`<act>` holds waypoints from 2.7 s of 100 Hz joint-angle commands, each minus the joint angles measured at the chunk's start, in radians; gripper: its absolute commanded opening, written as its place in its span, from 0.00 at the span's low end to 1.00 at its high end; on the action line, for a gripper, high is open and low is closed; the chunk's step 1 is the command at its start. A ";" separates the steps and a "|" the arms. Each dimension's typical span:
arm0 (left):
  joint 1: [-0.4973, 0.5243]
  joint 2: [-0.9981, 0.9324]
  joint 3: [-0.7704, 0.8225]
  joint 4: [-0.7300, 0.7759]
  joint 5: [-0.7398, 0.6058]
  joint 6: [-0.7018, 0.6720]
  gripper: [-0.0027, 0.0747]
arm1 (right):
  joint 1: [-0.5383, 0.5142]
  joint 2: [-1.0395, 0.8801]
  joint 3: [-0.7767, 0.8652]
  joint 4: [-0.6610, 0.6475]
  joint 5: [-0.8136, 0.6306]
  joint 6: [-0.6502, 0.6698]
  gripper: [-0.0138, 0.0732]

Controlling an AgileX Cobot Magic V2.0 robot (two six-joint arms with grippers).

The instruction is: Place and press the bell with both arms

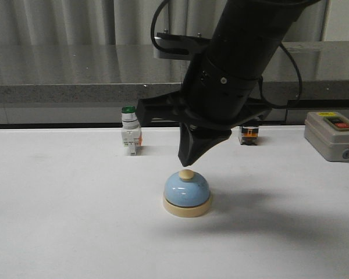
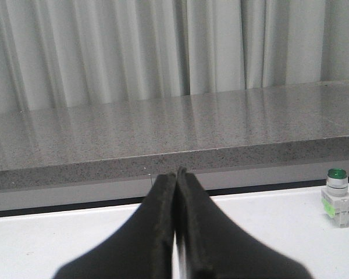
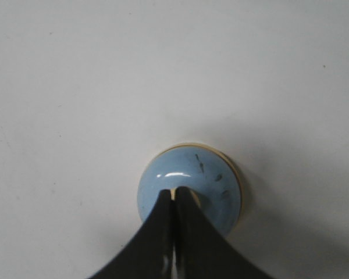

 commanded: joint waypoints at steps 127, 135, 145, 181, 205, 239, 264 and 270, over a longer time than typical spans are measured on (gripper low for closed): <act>-0.001 -0.032 0.055 -0.004 -0.074 -0.010 0.01 | -0.316 -0.597 0.136 -0.176 -0.009 -0.010 0.08; -0.001 -0.032 0.055 -0.004 -0.074 -0.010 0.01 | -0.371 -0.691 0.201 -0.180 -0.009 -0.010 0.08; -0.001 -0.032 0.055 -0.004 -0.074 -0.010 0.01 | -0.441 -0.816 0.290 -0.180 -0.009 -0.010 0.08; -0.001 -0.032 0.055 -0.004 -0.074 -0.010 0.01 | -0.577 -1.279 0.511 -0.186 0.020 -0.010 0.08; -0.001 -0.032 0.055 -0.004 -0.074 -0.010 0.01 | -0.577 -1.418 0.553 -0.185 0.096 -0.010 0.08; -0.001 -0.032 0.055 -0.004 -0.074 -0.010 0.01 | -0.577 -1.421 0.553 -0.185 0.105 -0.010 0.08; -0.001 -0.032 0.055 -0.004 -0.074 -0.010 0.01 | -0.577 -1.421 0.553 -0.185 0.105 -0.010 0.08; -0.001 -0.032 0.055 -0.004 -0.074 -0.010 0.01 | -0.577 -1.421 0.555 -0.185 0.102 -0.010 0.08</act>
